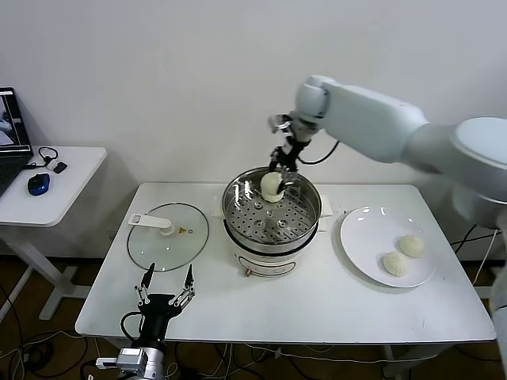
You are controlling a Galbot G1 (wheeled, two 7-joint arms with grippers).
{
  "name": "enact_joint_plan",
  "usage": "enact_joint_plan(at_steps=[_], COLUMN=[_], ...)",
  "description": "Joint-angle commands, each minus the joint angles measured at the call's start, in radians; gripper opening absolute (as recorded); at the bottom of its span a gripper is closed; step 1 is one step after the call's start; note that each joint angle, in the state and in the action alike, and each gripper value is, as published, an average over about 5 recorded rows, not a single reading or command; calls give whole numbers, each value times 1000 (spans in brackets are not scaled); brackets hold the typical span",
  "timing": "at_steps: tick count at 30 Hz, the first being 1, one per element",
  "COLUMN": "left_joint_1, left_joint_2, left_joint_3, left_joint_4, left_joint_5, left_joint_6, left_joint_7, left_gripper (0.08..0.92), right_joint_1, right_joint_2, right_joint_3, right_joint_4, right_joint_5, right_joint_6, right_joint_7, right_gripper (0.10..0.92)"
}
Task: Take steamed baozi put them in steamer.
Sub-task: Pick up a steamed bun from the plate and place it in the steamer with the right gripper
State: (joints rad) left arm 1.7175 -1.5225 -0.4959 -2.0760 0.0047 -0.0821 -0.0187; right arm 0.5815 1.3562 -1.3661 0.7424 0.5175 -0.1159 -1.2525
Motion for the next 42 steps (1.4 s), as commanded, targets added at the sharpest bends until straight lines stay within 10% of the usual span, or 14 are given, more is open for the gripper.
enact_joint_plan(at_steps=[1,42], left_joint_1=[2,4], left_joint_2=[1,1], left_joint_3=[-2,-7], left_joint_4=[-1,4], left_joint_5=[-1,-8], left_joint_6=[-2,-6], left_joint_7=[1,0], left_gripper=[823,823], right_joint_1=[-61,-140], right_joint_2=[145,152], right_joint_3=[-4,19], right_joint_4=[-93,-111], right_joint_5=[2,-94], right_joint_6=[-2,19], right_joint_7=[0,0], right_gripper=[687,735])
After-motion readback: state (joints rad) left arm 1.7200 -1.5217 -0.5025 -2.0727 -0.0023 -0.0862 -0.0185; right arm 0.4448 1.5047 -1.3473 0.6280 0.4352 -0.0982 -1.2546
